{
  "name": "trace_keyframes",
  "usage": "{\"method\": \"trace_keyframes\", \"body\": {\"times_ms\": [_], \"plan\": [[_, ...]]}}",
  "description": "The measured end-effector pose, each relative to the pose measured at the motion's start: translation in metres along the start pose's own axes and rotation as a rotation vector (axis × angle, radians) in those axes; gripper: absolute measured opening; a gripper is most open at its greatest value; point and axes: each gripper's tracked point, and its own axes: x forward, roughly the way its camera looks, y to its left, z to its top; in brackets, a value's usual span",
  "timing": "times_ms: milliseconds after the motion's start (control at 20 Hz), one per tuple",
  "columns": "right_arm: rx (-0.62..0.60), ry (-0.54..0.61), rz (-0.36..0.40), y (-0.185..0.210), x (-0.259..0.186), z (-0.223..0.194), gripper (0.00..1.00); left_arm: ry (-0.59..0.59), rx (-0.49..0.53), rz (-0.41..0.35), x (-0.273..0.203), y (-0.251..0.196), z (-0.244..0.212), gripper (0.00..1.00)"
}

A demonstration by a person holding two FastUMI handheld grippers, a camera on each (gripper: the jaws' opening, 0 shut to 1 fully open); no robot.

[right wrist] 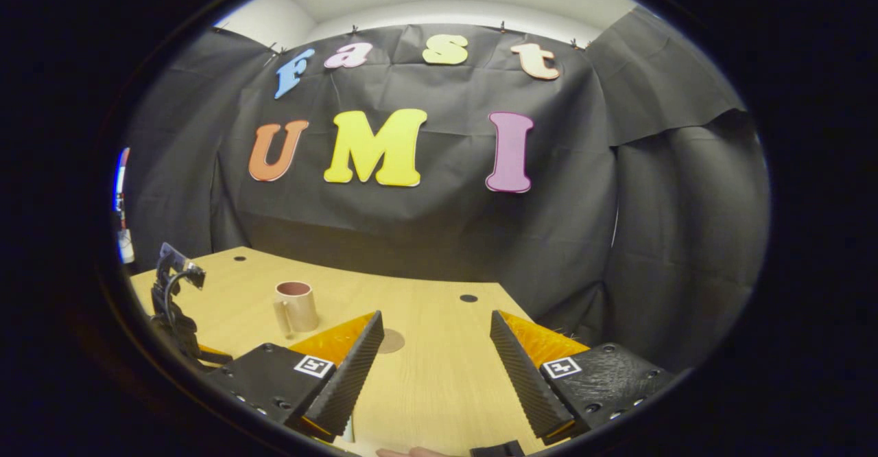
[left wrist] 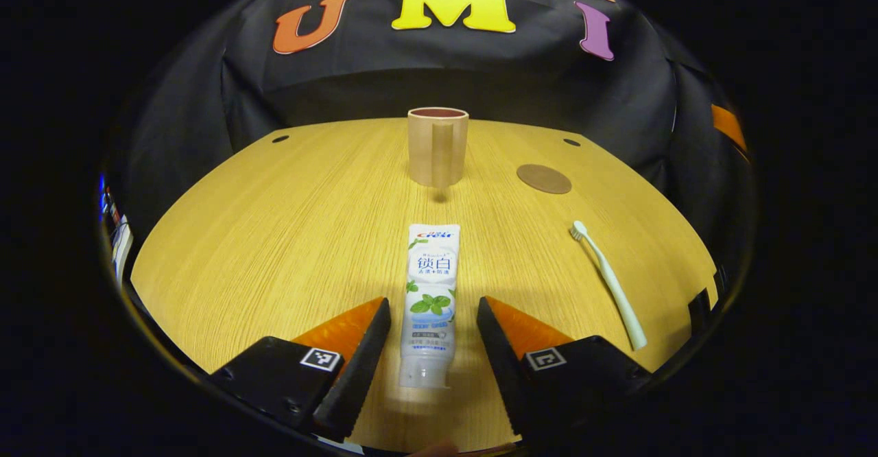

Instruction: Put the toothbrush and toothpaste on the desktop into the cup, then pick up the cup and place it on the coaster on the desktop.

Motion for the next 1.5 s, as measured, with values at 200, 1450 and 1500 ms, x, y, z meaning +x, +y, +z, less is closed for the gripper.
{"method": "trace_keyframes", "body": {"times_ms": [200,1450,1500], "plan": [[0.009,0.025,0.003,0.003,0.005,-0.008,0.95,-0.025,0.002,0.011,0.002,0.009,0.003,0.60],[0.042,0.613,0.229,0.121,0.033,-0.193,0.95,-0.487,0.003,0.006,-0.071,0.001,0.091,0.42],[0.039,0.624,0.217,0.119,0.034,-0.196,0.96,-0.480,0.001,0.003,-0.069,0.001,0.089,0.42]]}}
